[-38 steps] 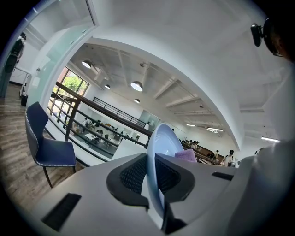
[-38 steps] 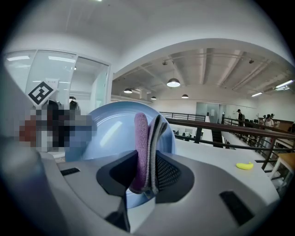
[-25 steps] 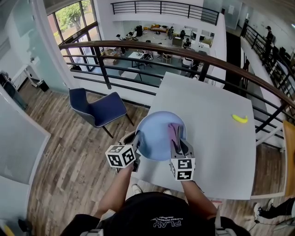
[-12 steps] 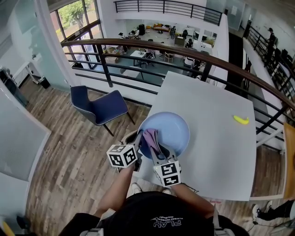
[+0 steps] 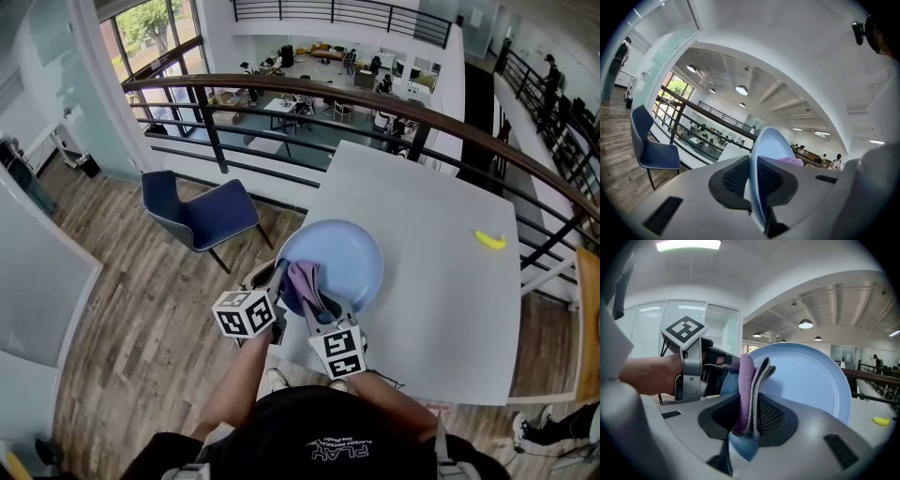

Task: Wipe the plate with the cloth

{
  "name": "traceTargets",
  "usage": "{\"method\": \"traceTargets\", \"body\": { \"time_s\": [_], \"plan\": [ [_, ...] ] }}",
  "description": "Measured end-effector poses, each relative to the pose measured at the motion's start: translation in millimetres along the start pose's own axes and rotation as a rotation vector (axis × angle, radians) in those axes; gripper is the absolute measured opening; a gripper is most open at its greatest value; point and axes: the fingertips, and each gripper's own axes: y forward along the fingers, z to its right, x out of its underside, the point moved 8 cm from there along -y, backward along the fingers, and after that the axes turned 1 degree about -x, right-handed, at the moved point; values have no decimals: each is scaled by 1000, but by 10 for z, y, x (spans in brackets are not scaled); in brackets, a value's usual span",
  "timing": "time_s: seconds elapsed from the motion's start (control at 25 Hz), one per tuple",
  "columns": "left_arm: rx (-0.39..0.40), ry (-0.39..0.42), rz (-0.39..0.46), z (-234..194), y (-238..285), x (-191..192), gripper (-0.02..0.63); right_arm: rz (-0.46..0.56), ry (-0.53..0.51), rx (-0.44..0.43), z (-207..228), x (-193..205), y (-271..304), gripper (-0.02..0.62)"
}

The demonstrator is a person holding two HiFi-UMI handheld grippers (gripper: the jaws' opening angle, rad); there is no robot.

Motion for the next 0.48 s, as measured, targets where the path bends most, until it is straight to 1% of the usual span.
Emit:
{"method": "traceTargets", "body": {
  "time_s": [0.2,0.48],
  "plan": [
    [2,-16,12,-19,2,-19,34,-12,-3,33,123,91,-88,103],
    [4,-24,23,-14,18,-58,35,-24,14,126,439,170,-209,104]
  ]
}}
